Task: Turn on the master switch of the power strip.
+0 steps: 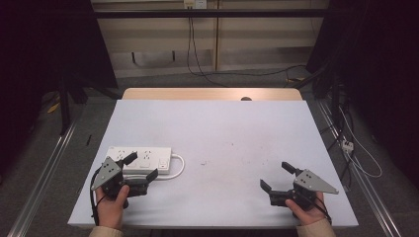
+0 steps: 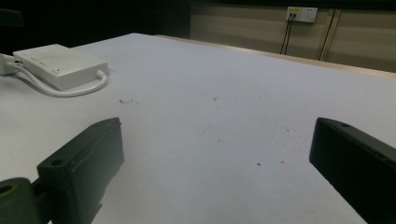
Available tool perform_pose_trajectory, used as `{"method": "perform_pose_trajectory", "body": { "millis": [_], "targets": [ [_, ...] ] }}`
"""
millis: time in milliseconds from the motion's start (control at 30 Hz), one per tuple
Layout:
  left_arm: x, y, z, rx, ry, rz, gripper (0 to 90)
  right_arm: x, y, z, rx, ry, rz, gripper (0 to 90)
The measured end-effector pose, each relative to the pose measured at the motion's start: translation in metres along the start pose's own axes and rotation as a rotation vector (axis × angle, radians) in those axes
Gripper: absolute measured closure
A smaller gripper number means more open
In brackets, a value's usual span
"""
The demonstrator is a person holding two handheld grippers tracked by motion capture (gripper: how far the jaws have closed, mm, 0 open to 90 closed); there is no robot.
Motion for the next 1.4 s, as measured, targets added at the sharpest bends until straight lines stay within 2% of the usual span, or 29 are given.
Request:
{"method": "perform_pose_trajectory", "body": {
  "millis": [600,700,1400],
  "targets": [
    [0.001,-0.003,0.001,-0.012,0.01,-0.005,3.5,0.002,-0.001,0.001,-0.001,0.001,0.009,2.9],
    [0.001,-0.004,0.002,-0.016,0.024,-0.004,3.5,0.002,-0.001,0.0,-0.001,0.002,0.011,2.9],
    [0.003,-0.021,0.005,-0.022,0.032,-0.023,6.0,0.003,-0.001,0.0,0.004,0.001,0.016,3.0]
  ]
}}
Point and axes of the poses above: each handheld gripper's, and its own axes: y roughly backward along the jaws, x roughly out of its top, z roughly to its right, the point moved 8 cm from there along -y, roughly forward along the jaws, and after that the axes turned 14 degrees about z, right-handed, at the moved point
